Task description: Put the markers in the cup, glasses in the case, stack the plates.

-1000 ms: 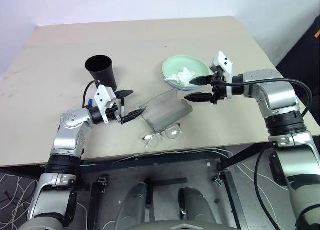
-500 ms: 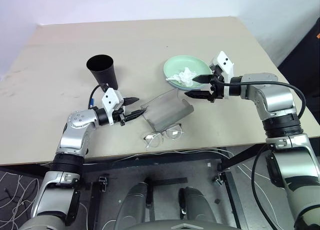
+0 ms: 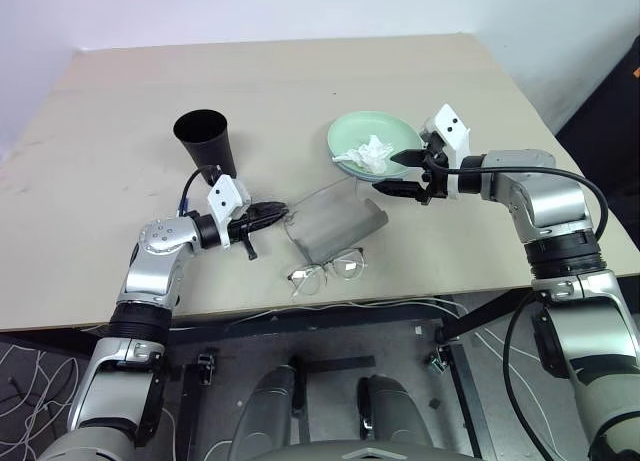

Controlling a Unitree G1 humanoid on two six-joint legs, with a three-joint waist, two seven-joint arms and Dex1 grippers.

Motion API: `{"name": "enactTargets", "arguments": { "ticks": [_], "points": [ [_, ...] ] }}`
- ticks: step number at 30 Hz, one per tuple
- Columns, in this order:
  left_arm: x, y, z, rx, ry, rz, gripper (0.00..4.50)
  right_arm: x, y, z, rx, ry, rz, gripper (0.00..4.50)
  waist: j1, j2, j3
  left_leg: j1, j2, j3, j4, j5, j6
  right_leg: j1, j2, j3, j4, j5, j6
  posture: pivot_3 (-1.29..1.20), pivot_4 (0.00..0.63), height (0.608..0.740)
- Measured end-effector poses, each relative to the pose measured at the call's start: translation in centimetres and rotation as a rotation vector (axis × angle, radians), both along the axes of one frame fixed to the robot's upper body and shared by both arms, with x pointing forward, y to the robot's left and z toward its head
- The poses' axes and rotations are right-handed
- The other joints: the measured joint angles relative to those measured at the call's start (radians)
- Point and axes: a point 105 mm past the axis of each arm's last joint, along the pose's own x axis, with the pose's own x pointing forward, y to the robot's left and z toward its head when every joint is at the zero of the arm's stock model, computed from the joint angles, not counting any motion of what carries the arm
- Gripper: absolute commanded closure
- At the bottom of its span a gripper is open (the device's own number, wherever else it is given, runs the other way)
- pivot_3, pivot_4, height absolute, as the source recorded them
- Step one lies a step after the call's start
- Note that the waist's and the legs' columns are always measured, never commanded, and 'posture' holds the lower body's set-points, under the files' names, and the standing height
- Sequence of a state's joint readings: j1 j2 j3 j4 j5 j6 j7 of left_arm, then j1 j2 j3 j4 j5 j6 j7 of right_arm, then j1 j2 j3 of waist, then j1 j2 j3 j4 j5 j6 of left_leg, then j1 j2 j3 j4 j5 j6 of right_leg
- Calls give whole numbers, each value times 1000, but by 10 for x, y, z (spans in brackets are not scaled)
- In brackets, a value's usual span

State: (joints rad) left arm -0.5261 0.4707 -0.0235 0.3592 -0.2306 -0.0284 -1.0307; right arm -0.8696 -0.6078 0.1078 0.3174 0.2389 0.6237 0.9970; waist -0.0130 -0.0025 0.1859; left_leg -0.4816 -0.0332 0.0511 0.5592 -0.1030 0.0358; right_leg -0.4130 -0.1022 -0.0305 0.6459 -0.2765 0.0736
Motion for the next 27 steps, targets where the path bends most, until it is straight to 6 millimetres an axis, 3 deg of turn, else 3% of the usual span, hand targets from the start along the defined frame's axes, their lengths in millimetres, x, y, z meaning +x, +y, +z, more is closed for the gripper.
{"name": "enactTargets", "arguments": {
  "ticks": [11,18,27],
  "points": [
    [2,0,-1,3,-7,-6,4449,3,-3,-1,-12,-20,-31,487,1,0,0,0,0,0,1,0,0,1,0,0,0,0,0,0,150,727],
    [9,0,13,12,-37,-32,4449,4,-5,-1,-23,-33,-49,487,0,0,0,0,0,0,1,0,0,1,0,-1,0,1,1,0,150,727],
    [19,14,20,38,-45,-45,4449,4,-8,-10,-23,-17,-67,487,0,0,0,0,0,0,2,0,0,2,0,-1,0,2,3,0,150,727]
  ]
}}
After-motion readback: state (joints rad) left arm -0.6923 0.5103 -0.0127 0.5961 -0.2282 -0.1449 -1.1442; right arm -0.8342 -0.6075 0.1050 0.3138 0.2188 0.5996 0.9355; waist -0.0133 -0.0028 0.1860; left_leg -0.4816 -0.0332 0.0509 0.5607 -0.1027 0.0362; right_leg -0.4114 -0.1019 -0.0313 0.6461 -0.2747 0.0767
